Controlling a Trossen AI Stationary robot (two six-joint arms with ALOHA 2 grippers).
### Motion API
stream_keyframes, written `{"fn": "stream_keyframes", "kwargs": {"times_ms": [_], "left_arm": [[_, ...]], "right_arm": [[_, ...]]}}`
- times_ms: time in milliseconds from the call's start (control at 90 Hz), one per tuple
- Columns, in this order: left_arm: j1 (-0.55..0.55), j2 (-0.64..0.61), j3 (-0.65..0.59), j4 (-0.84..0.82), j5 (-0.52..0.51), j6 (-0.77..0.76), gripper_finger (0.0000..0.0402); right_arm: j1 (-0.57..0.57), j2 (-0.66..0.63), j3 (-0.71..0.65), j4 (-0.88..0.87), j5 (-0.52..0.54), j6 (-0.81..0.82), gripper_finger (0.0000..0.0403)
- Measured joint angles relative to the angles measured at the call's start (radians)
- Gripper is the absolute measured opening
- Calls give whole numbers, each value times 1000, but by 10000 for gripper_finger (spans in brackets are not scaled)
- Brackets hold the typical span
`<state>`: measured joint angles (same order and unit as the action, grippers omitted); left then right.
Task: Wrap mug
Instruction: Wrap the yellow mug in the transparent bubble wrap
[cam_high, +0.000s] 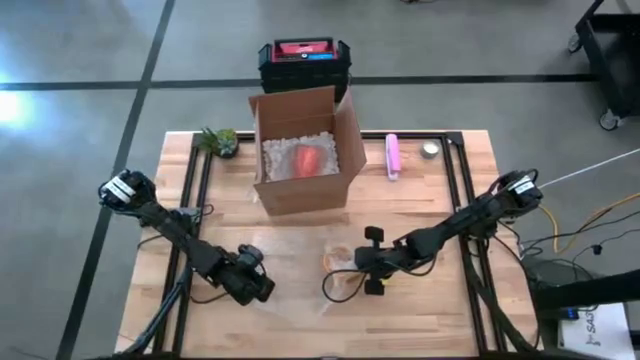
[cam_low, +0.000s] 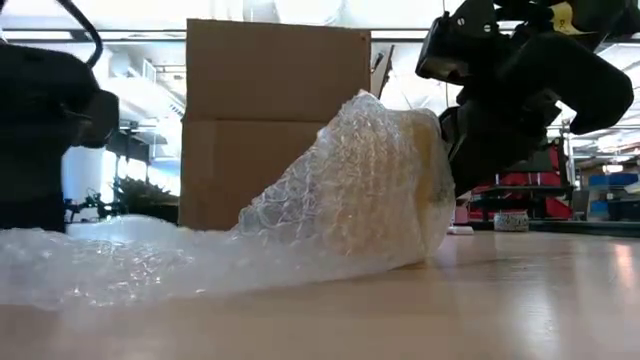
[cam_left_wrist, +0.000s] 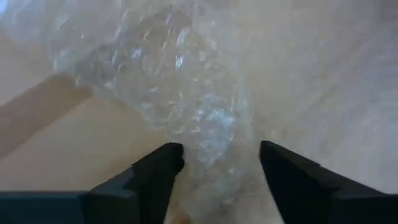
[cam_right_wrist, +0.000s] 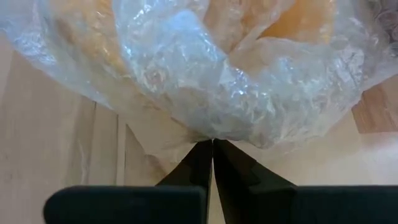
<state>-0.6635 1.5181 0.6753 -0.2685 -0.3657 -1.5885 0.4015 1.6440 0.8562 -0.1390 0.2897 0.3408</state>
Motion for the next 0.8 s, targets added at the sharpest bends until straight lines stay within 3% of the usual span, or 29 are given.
{"fn": "stream_keyframes", "kwargs": {"times_ms": [267,533,800], "left_arm": [[36,-1,1,259,-81,215,13],[68,-1,129,275,-172,426,3],[157,23,317,272,-178,729,1]], "right_arm": [[0,0,0,4,0,0,0],[0,0,0,10,0,0,0],[0,0,0,18,0,0,0]]}}
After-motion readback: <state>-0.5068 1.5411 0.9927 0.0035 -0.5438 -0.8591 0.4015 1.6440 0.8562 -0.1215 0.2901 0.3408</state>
